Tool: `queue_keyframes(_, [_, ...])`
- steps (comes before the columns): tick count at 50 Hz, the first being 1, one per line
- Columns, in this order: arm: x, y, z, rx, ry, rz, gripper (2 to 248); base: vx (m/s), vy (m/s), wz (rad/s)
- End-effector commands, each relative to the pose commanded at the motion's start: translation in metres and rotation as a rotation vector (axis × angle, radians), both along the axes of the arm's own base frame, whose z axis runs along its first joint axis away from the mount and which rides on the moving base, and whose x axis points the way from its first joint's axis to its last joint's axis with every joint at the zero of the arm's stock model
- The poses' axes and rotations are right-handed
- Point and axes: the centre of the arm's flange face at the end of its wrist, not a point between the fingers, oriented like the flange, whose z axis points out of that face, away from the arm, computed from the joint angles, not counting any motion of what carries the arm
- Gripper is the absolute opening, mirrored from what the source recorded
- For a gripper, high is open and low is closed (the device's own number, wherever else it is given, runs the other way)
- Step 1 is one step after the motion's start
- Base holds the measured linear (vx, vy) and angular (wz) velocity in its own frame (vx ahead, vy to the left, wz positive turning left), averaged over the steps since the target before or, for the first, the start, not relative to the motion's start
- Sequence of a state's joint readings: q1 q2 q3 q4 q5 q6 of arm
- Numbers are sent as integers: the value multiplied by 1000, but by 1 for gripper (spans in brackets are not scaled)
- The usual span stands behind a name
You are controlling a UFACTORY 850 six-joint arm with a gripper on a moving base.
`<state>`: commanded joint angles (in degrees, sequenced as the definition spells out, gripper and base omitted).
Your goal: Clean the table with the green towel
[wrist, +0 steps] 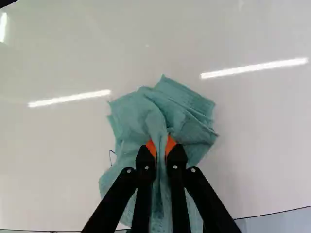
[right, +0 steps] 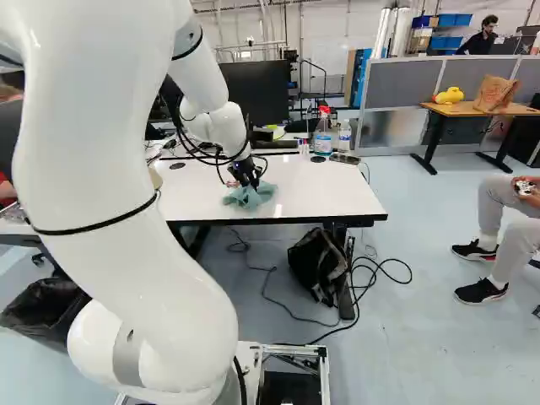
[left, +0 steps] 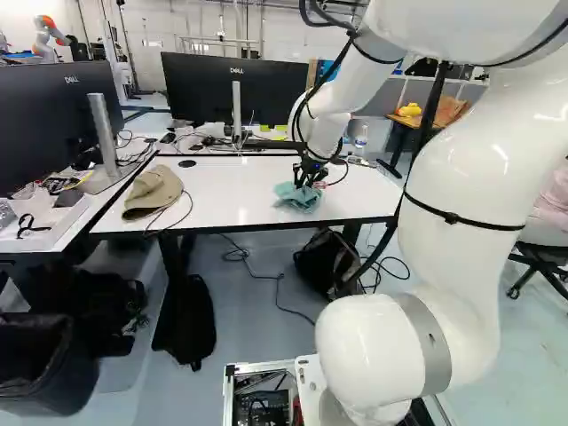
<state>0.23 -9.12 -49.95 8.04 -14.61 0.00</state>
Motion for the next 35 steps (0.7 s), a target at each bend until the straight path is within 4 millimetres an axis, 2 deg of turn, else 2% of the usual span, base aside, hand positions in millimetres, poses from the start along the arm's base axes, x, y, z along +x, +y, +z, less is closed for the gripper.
queue_keyframes(20, [0, 36, 0, 0, -1, 73, 41, 0, 0, 0])
queue_keyframes(35, [-16, 59, 0, 0, 3, 122, 41, 0, 0, 0])
